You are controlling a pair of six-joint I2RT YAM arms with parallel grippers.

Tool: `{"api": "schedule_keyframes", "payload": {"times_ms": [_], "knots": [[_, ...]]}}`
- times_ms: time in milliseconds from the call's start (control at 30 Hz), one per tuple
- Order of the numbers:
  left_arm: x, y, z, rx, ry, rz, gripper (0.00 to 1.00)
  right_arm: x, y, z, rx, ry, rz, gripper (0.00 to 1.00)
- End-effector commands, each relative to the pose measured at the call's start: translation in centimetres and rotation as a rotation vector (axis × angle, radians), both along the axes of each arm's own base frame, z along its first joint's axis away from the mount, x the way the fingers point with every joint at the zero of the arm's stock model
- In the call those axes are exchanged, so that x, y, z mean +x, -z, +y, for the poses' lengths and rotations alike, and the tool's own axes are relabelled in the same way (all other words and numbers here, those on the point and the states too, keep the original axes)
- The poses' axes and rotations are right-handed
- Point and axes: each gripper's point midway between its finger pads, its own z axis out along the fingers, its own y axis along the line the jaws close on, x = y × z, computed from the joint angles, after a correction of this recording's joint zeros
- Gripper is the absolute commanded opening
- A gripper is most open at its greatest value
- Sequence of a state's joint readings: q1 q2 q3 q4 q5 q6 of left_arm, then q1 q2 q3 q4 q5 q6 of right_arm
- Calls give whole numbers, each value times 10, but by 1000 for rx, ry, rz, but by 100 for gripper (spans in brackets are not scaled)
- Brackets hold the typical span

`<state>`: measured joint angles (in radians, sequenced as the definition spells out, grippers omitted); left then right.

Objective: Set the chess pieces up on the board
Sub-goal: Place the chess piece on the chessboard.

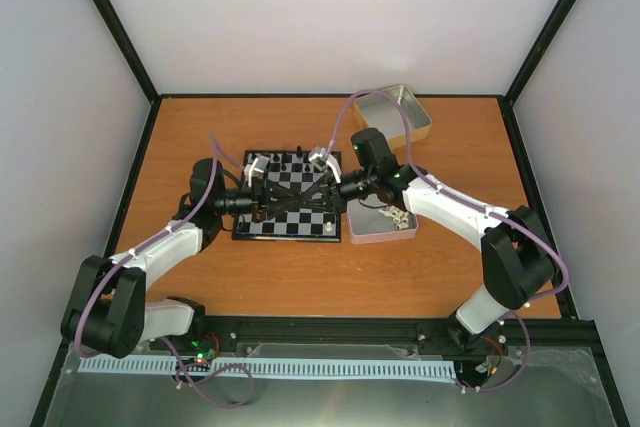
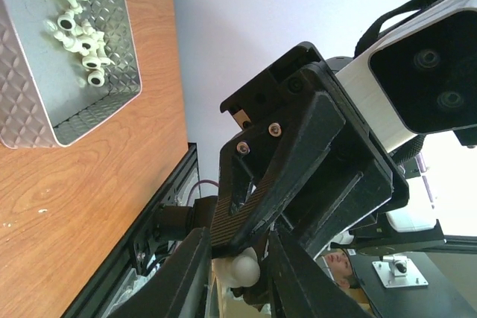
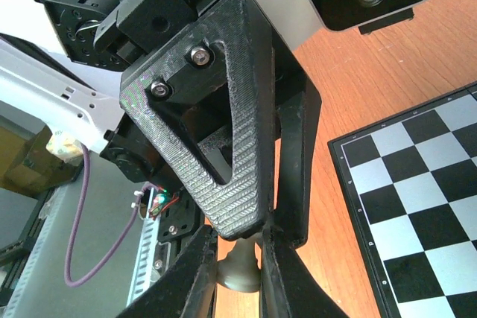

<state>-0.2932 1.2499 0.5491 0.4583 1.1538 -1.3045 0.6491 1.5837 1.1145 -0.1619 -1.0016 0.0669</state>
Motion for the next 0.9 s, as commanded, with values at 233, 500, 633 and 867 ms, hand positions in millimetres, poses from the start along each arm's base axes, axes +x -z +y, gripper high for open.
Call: {"api": "schedule_keyframes", "payload": {"times_ms": [233,500,633,867], "knots": [[0,-10,-3,-22,9,-25,7,9,-3,8,2,17,-51,12],[8,-9,-2,18,-21,-45,2,16,-2,5,-24,74,-53,38],[21,0,6,103,-87,-77,2,25,-5,-5,-12,141,-30,46],[60,46,60,572,-379,-200,2,55,11,-40,-43,403,63,54]]}}
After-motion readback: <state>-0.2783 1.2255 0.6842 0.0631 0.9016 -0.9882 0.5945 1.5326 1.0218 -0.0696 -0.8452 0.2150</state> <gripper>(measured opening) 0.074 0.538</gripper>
